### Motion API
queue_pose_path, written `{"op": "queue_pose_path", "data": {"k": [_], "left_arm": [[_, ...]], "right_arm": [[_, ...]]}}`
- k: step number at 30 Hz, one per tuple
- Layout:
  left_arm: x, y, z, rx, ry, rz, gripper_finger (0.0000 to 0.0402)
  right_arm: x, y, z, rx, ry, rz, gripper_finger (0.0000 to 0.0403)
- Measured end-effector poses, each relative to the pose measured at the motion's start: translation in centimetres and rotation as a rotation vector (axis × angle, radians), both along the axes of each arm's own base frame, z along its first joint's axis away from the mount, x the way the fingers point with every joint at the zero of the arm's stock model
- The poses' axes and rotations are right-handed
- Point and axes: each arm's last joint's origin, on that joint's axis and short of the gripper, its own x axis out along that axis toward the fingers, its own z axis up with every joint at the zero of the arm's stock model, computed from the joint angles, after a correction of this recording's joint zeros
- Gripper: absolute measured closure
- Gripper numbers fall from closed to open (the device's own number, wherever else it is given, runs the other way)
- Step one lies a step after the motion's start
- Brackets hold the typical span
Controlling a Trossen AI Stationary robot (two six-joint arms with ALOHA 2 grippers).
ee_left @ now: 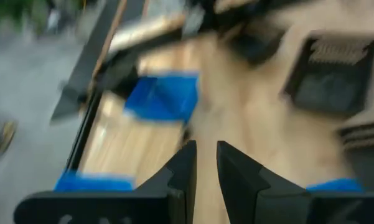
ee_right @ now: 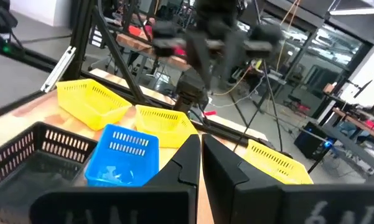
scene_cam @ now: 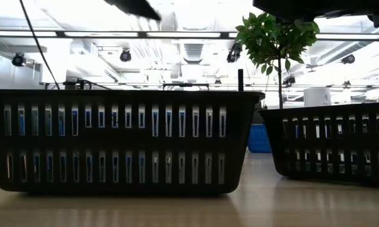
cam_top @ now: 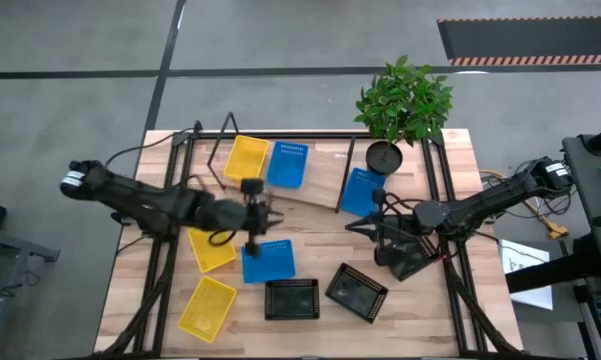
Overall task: Stack baskets on shelf by color
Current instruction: Put the left black basket on the shelf
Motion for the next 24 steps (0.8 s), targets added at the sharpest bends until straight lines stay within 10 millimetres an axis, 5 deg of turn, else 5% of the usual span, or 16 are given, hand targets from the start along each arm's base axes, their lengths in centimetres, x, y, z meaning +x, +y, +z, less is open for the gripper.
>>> {"op": "queue_pose_path", "data": {"k": [9, 24], "left_arm": [[-1.5, -2.4, -1.1, 0.006, -0.303, -0.142, 0.0356], [-2.1, -2.4, -1.9, -0.014, -0.35, -0.146, 0.0356]], "right_arm": [[-0.3, 1.9, 0.4, 0.134, 0.027, 0.086, 0.0394], [2.4, 5.6, 3.7, 0.13, 0.404, 0.118, 0.0394]]}}
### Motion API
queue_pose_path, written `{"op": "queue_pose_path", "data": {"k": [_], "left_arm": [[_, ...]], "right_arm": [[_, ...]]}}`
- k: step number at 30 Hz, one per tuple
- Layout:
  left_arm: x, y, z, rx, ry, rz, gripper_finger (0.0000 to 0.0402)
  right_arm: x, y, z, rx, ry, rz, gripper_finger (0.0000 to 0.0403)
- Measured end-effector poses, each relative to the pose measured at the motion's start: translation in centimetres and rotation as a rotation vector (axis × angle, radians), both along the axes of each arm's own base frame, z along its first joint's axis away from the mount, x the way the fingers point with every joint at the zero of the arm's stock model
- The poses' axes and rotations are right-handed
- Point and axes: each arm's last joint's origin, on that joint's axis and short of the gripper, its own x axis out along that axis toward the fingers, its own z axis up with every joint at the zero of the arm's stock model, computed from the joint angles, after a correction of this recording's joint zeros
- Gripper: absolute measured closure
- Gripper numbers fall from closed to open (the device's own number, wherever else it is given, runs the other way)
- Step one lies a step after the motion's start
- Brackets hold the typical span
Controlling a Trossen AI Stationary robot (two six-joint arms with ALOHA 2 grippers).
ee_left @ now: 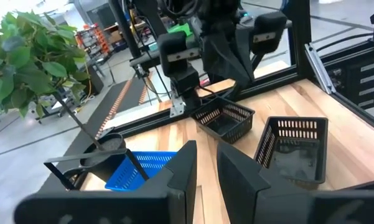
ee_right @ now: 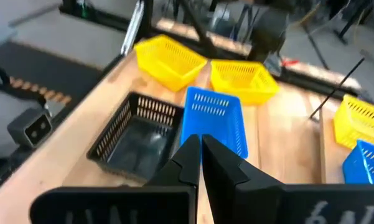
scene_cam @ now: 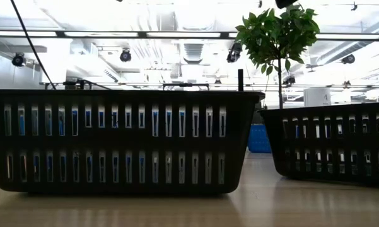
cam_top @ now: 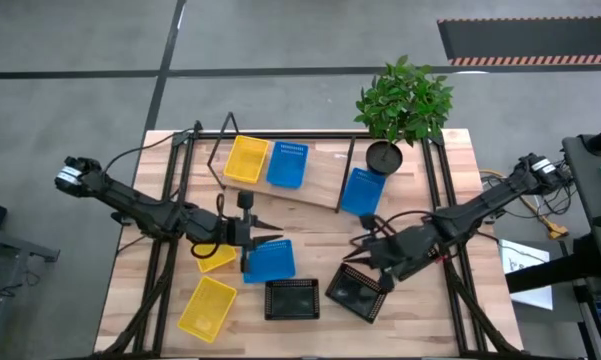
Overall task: Stack baskets on shelf by color
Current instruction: Put the left black basket on the shelf
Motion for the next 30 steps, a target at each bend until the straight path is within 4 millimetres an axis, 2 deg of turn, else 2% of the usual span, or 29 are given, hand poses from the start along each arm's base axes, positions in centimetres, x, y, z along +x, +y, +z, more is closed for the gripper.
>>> {"op": "queue_pose_path", "data": {"k": [9, 16, 22, 30], "left_arm": [[-0.3, 0.1, 0.4, 0.003, -0.014, -0.001, 0.0356], [-0.6, 0.2, 0.7, 0.047, -0.024, -0.007, 0.0356], [-1.1, 0.4, 1.2, 0.062, -0.045, -0.009, 0.0356], [-1.4, 0.6, 1.5, 0.061, -0.054, -0.008, 0.0356]], "right_arm": [[4.1, 2.2, 0.3, -0.126, 0.217, 0.063, 0.0386], [7.3, 4.0, -0.2, -0.25, 0.347, 0.136, 0.0322], [9.7, 5.3, -1.4, -0.333, 0.423, 0.199, 0.0273], [12.2, 6.7, -4.3, -0.344, 0.583, 0.266, 0.0258]]}}
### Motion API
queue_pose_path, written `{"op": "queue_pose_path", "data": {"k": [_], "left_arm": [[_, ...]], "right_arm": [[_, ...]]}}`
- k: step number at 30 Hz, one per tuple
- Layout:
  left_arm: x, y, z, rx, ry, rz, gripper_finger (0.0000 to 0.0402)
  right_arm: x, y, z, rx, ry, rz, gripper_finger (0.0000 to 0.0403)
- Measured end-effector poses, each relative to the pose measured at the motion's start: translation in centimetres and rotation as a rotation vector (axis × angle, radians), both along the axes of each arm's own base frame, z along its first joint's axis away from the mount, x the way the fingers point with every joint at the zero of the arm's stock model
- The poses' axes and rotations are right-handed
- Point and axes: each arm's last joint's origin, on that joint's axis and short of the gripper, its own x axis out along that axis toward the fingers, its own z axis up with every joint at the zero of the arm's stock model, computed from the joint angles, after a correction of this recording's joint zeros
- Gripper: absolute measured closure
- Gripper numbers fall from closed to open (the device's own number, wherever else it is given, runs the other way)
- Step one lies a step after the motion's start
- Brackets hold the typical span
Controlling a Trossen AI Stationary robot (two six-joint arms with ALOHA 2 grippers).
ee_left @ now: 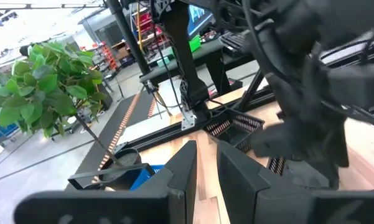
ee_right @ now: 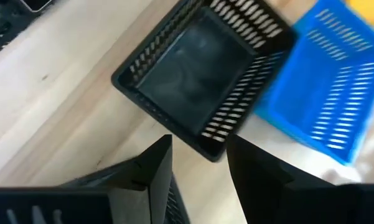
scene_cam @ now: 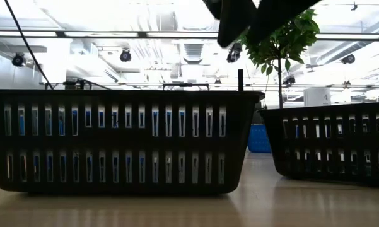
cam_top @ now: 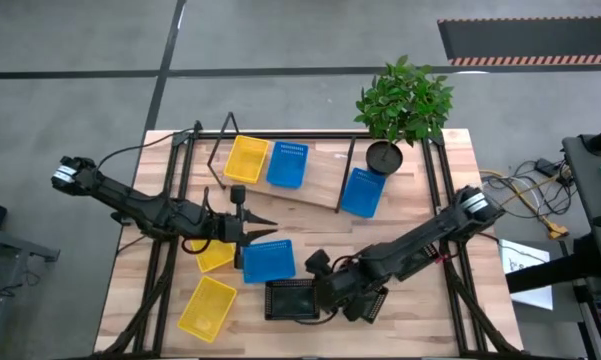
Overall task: Stack baskets on shelf by color
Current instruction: Put the left black basket on the shelf
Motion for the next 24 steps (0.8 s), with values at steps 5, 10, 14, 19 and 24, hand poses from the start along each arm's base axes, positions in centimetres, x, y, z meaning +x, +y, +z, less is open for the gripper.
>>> {"op": "queue_pose_path", "data": {"k": [5, 10, 14, 19, 24], "left_arm": [[0.1, 0.0, -0.1, 0.004, 0.005, 0.0, 0.0356], [0.1, -0.1, -0.2, 0.015, 0.008, -0.001, 0.0356], [0.1, -0.1, -0.2, 0.031, 0.009, -0.002, 0.0356], [0.1, -0.1, -0.2, 0.032, 0.009, -0.002, 0.0356], [0.1, -0.1, -0.2, 0.032, 0.009, -0.002, 0.0356]], "right_arm": [[1.0, 0.5, -1.9, -0.032, 0.085, -0.001, 0.0258], [1.4, 0.8, -2.9, -0.029, 0.115, 0.017, 0.0258], [1.6, 0.9, -3.6, -0.047, 0.127, 0.042, 0.0264], [1.6, 0.9, -3.6, -0.057, 0.116, 0.069, 0.0269], [1.8, 1.0, -3.6, -0.063, 0.095, 0.099, 0.027]]}}
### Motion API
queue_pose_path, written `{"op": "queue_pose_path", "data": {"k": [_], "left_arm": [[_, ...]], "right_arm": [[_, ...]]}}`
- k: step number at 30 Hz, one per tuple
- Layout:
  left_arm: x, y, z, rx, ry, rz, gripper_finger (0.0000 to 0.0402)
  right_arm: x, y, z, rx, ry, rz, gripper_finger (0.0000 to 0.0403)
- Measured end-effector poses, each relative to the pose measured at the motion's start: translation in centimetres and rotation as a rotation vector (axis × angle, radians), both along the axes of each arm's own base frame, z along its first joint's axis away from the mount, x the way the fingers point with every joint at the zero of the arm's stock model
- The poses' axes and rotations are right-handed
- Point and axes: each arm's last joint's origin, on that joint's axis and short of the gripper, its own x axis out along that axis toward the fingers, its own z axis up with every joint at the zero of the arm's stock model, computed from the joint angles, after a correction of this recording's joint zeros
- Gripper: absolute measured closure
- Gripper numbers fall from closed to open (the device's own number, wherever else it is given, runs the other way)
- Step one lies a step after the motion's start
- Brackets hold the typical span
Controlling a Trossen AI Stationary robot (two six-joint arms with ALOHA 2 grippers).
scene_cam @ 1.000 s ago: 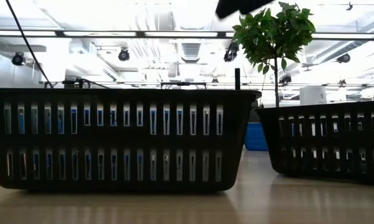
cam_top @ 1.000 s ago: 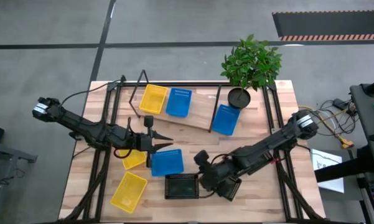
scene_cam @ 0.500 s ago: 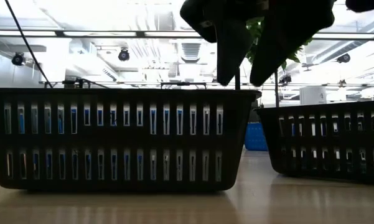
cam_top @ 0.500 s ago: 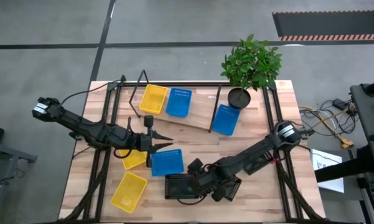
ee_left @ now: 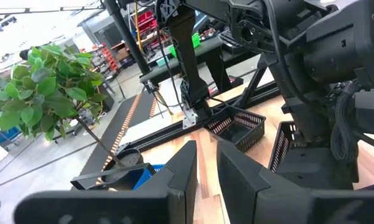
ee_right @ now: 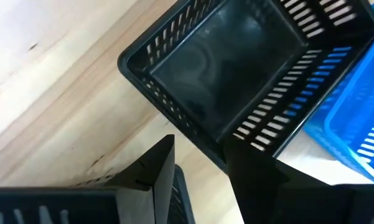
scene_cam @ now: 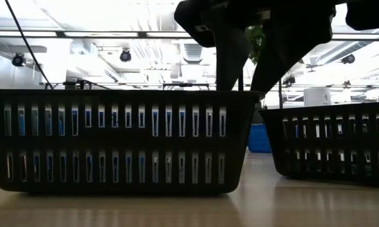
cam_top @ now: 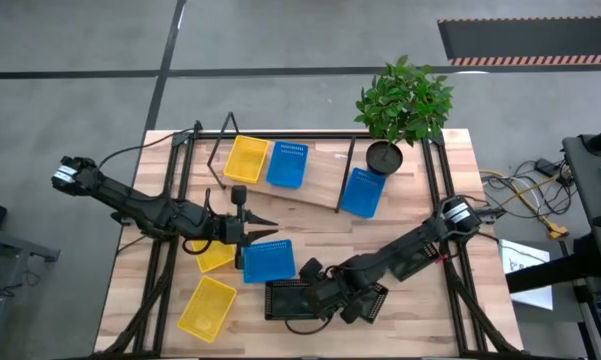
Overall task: Stack baskets on shelf by color
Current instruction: Put the left black basket on the shelf
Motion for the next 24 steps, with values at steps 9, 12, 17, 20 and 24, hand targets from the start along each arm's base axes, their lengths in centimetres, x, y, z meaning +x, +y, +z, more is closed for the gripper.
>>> {"op": "queue_pose_path", "data": {"k": [9, 12, 17, 20, 24], "left_arm": [[0.0, 0.0, 0.0, 0.0, 0.0, 0.0, 0.0356], [0.0, 0.0, 0.0, 0.002, 0.0, 0.0, 0.0356], [0.0, 0.0, 0.0, 0.019, -0.003, -0.002, 0.0356], [0.0, 0.0, 0.1, 0.02, -0.005, -0.002, 0.0356], [0.0, 0.0, 0.1, 0.022, -0.005, -0.002, 0.0356]], "right_arm": [[0.5, 0.1, -1.3, -0.014, 0.008, 0.032, 0.0275], [0.8, 0.1, -1.9, 0.005, 0.02, 0.042, 0.0279], [1.3, -0.2, -2.7, 0.059, 0.045, 0.07, 0.0291], [1.4, -0.3, -2.7, 0.08, 0.052, 0.084, 0.0308], [1.5, -0.4, -2.6, 0.077, 0.032, 0.112, 0.0344]]}}
